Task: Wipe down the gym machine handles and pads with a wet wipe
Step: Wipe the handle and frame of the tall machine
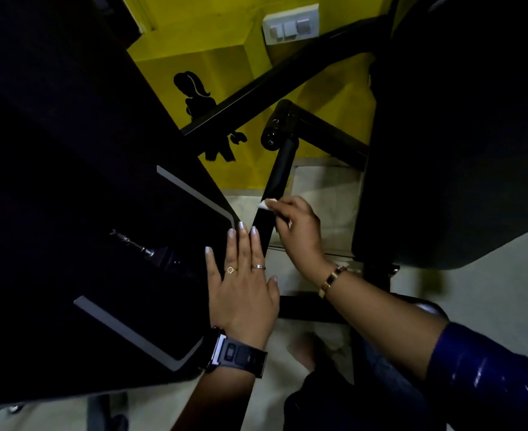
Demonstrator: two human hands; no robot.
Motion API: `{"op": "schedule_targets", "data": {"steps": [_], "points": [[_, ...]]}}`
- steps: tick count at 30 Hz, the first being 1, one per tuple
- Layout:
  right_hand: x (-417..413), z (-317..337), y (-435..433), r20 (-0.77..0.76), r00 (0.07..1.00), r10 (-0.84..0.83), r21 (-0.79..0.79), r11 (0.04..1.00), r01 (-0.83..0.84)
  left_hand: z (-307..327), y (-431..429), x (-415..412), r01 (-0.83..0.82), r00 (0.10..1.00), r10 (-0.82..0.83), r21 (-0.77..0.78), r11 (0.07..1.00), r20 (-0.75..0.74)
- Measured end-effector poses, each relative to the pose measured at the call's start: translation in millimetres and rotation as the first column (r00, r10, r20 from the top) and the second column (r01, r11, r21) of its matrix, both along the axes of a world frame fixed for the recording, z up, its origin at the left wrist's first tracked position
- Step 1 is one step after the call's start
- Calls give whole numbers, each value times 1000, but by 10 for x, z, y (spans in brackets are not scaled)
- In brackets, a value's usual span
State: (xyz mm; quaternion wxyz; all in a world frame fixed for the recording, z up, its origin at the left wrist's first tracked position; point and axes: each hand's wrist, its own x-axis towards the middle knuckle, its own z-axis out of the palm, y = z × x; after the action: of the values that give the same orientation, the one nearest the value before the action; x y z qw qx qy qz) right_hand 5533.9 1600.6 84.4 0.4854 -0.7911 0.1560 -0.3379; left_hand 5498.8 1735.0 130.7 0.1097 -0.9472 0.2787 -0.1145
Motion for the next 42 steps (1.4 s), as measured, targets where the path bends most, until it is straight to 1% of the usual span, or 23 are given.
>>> {"op": "schedule_targets", "data": {"steps": [2,5,7,9,11,13,14,16,18,21,22,24,28,30,32,34,36,38,40,42], "points": [[-12,-41,-48,-12,1000,-11,8,1000,11,33,-75,-11,-19,1000,20,30,999,-14],[187,-11,-251,-62,994,-94,76,992,99,58,-241,-2,-25,997,28,53,998,-73],[348,33,-380,-35,990,-135,116,984,138,52,-370,7,-58,988,70,87,995,-141],[434,80,-400,-8,991,-132,127,983,132,44,-488,18,-89,982,104,102,991,-159],[397,97,-353,27,995,-97,81,992,95,28,-593,40,-114,974,137,133,984,-179],[281,37,-299,46,999,-12,8,1000,11,25,-685,71,-138,964,178,196,971,-200],[220,-6,-292,37,999,27,-24,999,-26,23,-724,90,-143,959,190,222,964,-208],[191,-88,-337,-4,999,39,-53,998,-39,21,-779,119,-141,955,196,240,960,-221],[305,-99,-430,-19,999,-34,-23,999,34,7,-811,148,-132,956,194,265,955,-222],[592,-43,-560,27,984,-176,54,983,175,13,-880,222,-128,957,203,329,936,-205],[686,-18,-603,20,979,-202,80,977,200,16,-908,260,-124,956,206,348,929,-209],[806,34,-622,0,980,-199,91,976,198,27,-952,325,-115,951,210,370,922,-228],[670,-12,-453,52,988,-144,-23,989,146,29,-955,373,-82,948,183,357,930,-259],[507,-94,-391,77,991,-105,-36,994,108,22,-938,372,-68,946,164,324,944,-280],[466,-127,-436,85,991,-102,-28,994,105,26,-935,387,-70,942,158,285,956,-298],[599,-103,-556,65,988,-138,-17,990,139,39,-949,414,-70,939,159,283,956,-305],[796,-40,-678,-19,984,-177,71,982,178,57,-963,435,-73,933,169,293,953,-317],[939,13,-733,-51,980,-194,115,973,199,62,-971,445,-79,934,175,296,952,-312],[974,16,-702,-45,981,-191,42,980,193,45,-962,442,-71,941,165,303,950,-297],[881,-39,-631,-1,991,-136,-69,988,135,19,-943,438,-61,949,154,317,946,-275]]}}
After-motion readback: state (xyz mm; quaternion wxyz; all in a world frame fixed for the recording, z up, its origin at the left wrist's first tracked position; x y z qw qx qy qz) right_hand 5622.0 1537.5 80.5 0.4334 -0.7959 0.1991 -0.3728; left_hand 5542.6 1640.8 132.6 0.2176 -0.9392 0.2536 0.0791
